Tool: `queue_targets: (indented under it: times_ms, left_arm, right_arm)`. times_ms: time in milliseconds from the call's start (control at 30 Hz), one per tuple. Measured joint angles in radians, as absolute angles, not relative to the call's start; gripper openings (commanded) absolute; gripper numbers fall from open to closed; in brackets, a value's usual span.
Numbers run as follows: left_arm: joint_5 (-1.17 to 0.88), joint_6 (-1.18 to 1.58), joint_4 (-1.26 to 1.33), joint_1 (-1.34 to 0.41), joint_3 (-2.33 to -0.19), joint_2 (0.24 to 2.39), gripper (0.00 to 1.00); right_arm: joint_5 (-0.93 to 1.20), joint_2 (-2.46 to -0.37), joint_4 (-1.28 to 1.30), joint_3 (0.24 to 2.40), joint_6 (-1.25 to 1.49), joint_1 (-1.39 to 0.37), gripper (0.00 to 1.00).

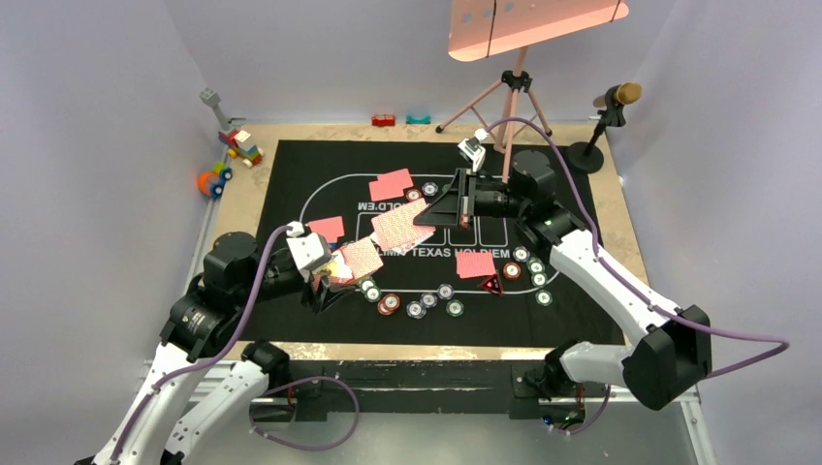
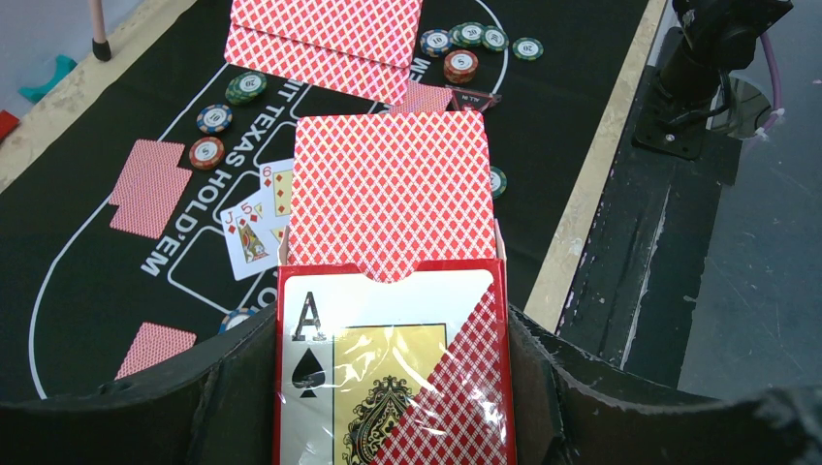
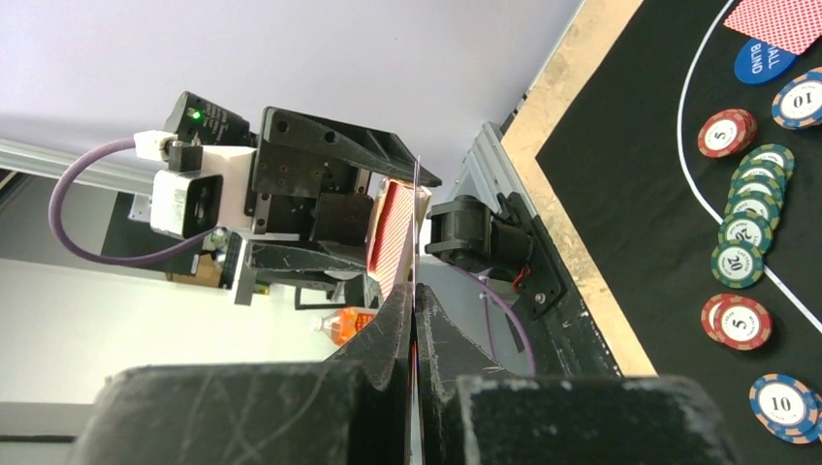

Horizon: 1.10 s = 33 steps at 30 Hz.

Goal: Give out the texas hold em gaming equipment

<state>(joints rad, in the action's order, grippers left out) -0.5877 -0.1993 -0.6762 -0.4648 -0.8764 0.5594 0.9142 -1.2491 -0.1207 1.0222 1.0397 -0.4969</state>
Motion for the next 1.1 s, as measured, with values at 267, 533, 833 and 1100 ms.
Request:
queue_targets:
  times_ms: [267, 533, 833, 1100]
  left_arm:
    - [-0.591, -0.199, -0.676, -0.465, -0.876, 0.560, 0.00]
    - [-0.593, -0.199, -0.669, -0.465, -0.876, 0.570, 0.00]
    - [-0.596, -0.202, -0.668, -0.465, -0.877, 0.582, 0.00]
    - [-0.616, -0.205, -0.673, -0.465, -0.877, 0.582, 0.00]
  right_arm:
    - [0.918, -1.227, -0.137, 1.022, 1.092, -0.497, 0.00]
    - [0.918, -1.226, -0.166, 1.028, 1.137, -0.573, 0.00]
    - [0.881, -1.272, -0.047, 1.065, 1.086, -0.646, 0.00]
    - [0.859, -1.294, 0.051, 1.116, 1.035, -0.646, 0.00]
